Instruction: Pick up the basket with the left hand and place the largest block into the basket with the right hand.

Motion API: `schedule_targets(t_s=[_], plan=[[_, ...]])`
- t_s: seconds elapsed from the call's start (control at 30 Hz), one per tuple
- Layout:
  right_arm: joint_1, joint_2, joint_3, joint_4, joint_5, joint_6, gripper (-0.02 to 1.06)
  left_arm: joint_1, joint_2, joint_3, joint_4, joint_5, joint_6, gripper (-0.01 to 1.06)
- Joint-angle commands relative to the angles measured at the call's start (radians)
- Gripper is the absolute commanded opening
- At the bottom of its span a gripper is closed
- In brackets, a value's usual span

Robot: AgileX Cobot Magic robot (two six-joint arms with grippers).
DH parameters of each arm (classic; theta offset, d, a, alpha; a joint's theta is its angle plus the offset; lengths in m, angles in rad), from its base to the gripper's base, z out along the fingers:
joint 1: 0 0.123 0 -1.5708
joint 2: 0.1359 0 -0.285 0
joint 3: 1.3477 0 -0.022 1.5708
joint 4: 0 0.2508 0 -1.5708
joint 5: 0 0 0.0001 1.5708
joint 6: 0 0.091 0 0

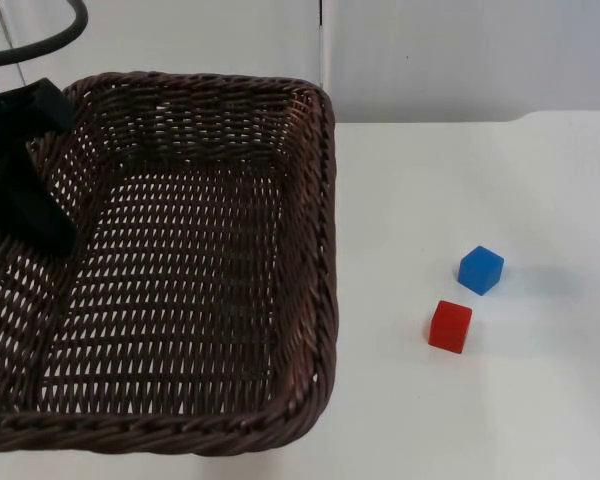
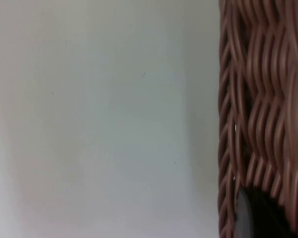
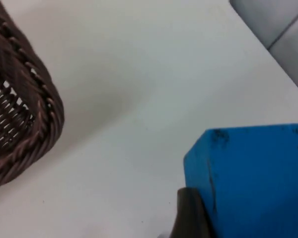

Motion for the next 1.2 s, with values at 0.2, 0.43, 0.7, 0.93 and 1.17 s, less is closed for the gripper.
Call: schedule_targets(t_s=[0.2,0.43,0.7,0.93,1.17], plan=[[0.007,-0.055,0.001,-0.028,0.006,0.118,0.0,0.003,-0.01,0.004,-0.03,0.002,0.0,0.0],[0.007,-0.134,0.117,-0.047,-0.017,0.17,0.0,0.003,-0.01,0.004,-0.03,0.002,0.0,0.0],[0.007,-0.306,0.472,-0.047,-0.266,0.17,0.0,0.003,-0.01,0.005,-0.032,0.001,0.0,0.0],[0.007,-0.366,0.629,-0.047,-0.345,0.17,0.0,0.003,-0.01,0.005,-0.034,-0.02,-0.003,0.0],[0.06,-0.366,0.64,-0.054,-0.387,0.147,0.0,0.003,-0.01,0.005,-0.034,-0.021,-0.003,0.0]])
